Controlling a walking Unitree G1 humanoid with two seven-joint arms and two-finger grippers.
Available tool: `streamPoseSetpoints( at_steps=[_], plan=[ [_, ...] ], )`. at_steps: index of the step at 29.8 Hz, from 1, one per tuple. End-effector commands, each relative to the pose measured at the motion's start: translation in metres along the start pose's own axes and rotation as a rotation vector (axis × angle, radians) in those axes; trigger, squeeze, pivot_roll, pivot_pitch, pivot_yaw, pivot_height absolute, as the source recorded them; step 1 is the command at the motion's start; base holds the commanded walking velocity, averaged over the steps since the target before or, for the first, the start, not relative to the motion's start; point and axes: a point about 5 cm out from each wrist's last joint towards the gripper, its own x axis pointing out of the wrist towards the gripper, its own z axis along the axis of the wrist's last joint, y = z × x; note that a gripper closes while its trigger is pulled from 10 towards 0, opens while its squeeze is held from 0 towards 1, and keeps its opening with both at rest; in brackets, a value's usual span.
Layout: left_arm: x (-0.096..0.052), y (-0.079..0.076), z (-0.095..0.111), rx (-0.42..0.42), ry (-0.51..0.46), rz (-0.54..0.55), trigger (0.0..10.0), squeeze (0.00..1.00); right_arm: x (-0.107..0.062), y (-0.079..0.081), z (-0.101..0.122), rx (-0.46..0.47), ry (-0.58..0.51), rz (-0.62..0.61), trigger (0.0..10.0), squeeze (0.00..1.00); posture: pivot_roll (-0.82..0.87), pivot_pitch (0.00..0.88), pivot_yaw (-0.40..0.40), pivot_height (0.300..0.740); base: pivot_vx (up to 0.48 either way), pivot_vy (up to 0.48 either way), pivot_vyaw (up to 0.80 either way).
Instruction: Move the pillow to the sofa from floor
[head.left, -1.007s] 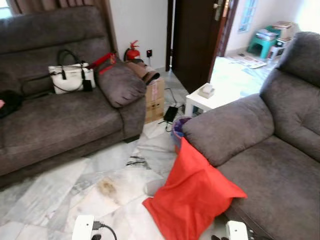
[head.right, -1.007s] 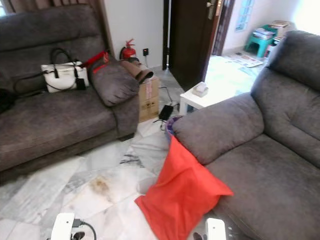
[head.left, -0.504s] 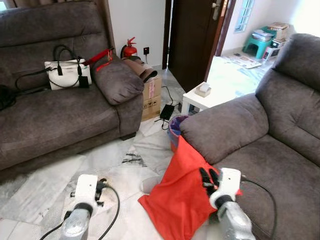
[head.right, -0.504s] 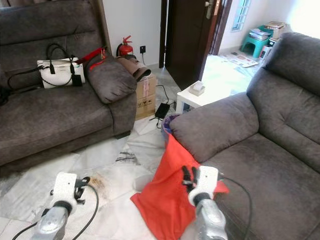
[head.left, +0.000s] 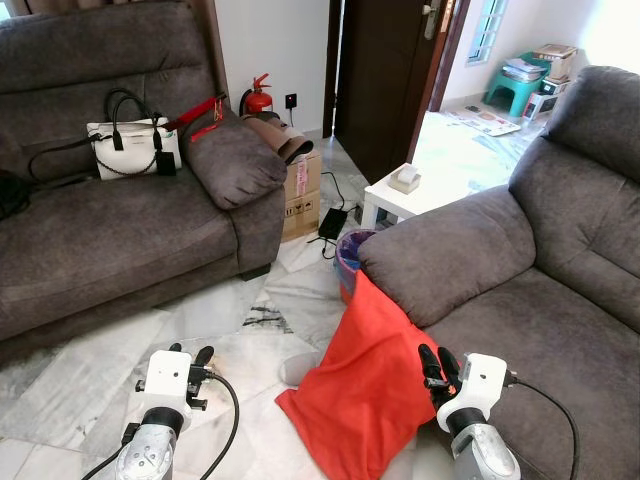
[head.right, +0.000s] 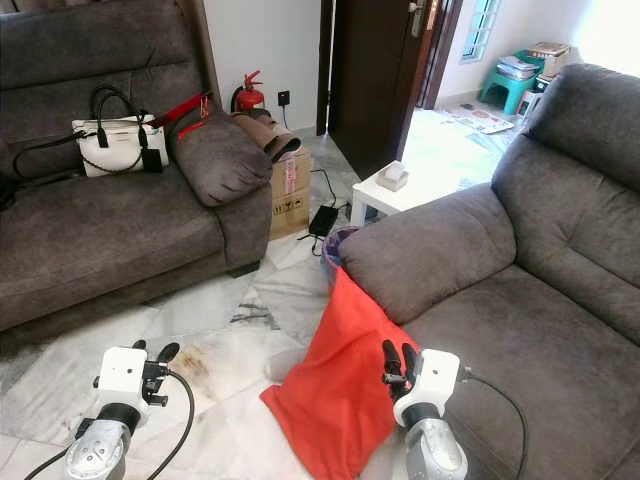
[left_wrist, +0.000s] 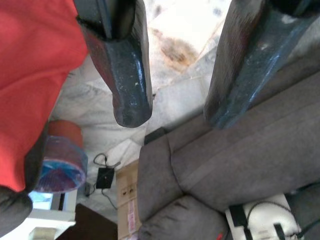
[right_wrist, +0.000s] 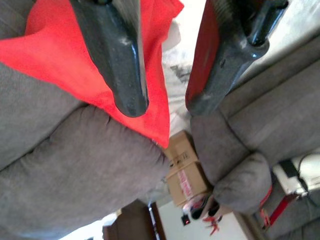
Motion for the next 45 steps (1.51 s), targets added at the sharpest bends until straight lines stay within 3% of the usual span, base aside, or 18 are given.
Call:
streamPoseSetpoints(
  at_steps=[1, 18, 45],
  plan=[
    [0.000, -0.001, 0.002, 0.004, 0.003, -0.013, 10.0, 0.00, 0.004, -0.003, 0.011, 0.020, -0.051, -0.035, 10.0, 0.00, 0.07, 0.044, 0.010, 0.740, 0.000, 0.000, 0.00],
    [0.001, -0.004, 0.013, 0.023, -0.013, -0.044, 10.0, 0.00, 0.007, 0.002, 0.010, 0.063, -0.044, -0.076, 10.0, 0.00, 0.08, 0.074, 0.015, 0.740, 0.000, 0.000, -0.12],
    [0.001, -0.004, 0.018, 0.027, -0.006, -0.045, 10.0, 0.00, 0.013, 0.010, 0.013, 0.077, -0.048, -0.066, 10.0, 0.00, 0.09, 0.067, 0.012, 0.740, 0.276, 0.000, -0.16]
  ],
)
